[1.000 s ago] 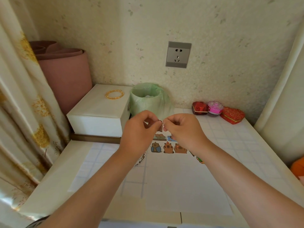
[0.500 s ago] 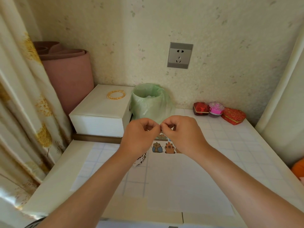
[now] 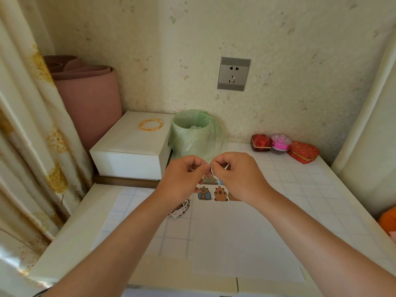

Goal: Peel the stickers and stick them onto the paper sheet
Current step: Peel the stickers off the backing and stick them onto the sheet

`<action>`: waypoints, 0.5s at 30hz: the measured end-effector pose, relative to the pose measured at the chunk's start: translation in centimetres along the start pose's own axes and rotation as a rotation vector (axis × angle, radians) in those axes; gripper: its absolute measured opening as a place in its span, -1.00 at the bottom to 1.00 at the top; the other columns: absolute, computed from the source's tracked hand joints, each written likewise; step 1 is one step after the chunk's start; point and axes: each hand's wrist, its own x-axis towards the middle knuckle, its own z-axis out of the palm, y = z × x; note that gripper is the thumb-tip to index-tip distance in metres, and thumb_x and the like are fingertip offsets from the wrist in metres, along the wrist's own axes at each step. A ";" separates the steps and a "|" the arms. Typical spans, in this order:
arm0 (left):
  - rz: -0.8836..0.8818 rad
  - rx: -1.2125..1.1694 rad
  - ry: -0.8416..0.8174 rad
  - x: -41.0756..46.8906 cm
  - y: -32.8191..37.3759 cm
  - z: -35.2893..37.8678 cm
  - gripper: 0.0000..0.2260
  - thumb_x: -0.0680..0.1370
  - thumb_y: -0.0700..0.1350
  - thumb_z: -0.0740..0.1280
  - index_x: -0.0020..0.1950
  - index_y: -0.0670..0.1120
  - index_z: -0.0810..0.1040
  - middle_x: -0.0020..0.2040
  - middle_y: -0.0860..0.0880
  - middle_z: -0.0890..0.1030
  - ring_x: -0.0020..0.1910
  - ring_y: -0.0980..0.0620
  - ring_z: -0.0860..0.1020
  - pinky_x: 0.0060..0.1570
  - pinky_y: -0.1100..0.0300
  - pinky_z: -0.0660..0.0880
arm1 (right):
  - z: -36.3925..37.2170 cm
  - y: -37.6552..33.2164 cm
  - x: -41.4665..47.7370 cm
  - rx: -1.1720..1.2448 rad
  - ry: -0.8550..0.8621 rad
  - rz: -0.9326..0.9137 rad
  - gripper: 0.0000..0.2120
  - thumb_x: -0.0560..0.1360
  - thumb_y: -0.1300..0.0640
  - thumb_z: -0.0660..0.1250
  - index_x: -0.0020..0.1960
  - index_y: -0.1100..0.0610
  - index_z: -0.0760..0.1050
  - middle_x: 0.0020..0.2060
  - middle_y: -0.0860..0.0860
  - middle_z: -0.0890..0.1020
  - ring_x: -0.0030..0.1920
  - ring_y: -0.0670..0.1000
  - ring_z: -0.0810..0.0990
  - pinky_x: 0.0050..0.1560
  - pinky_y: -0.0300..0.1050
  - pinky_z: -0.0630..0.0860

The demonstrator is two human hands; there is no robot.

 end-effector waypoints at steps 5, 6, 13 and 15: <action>-0.001 0.010 0.010 0.0 -0.2 0.0 -0.88 0.57 -0.14 0.33 -0.12 -0.08 0.65 -0.20 0.03 0.69 -0.28 0.16 0.57 -0.32 0.26 0.56 | 0.1 -0.2 -0.1 -0.001 -0.003 -0.008 -0.77 0.55 0.08 0.32 -0.25 -0.08 0.64 -0.29 -0.26 0.67 -0.41 -0.19 0.54 -0.27 -0.08 0.57; 0.002 0.011 0.009 0.0 -0.2 -0.1 -0.88 0.57 -0.15 0.33 -0.12 -0.08 0.64 -0.20 0.03 0.69 -0.28 0.16 0.57 -0.31 0.26 0.57 | 0.1 -0.2 -0.1 0.006 -0.004 -0.004 -0.75 0.54 0.08 0.32 -0.27 -0.09 0.63 -0.29 -0.24 0.67 -0.41 -0.16 0.54 -0.26 -0.03 0.59; 0.001 -0.004 0.006 0.0 -0.2 -0.1 -0.86 0.58 -0.18 0.31 -0.12 -0.09 0.63 -0.19 0.02 0.67 -0.31 0.19 0.56 -0.32 0.26 0.57 | 0.3 -0.3 0.1 0.136 -0.016 0.076 -0.74 0.54 0.13 0.33 -0.29 -0.05 0.64 -0.35 0.01 0.65 -0.42 -0.02 0.50 -0.35 0.10 0.59; 0.001 -0.011 0.005 -0.1 -0.2 -0.1 -0.86 0.58 -0.19 0.30 -0.13 -0.08 0.63 -0.20 0.02 0.67 -0.32 0.21 0.56 -0.32 0.27 0.56 | 0.3 -0.4 0.1 0.165 -0.021 0.096 -0.74 0.54 0.14 0.33 -0.30 0.00 0.64 -0.38 0.02 0.63 -0.44 -0.06 0.49 -0.39 0.01 0.56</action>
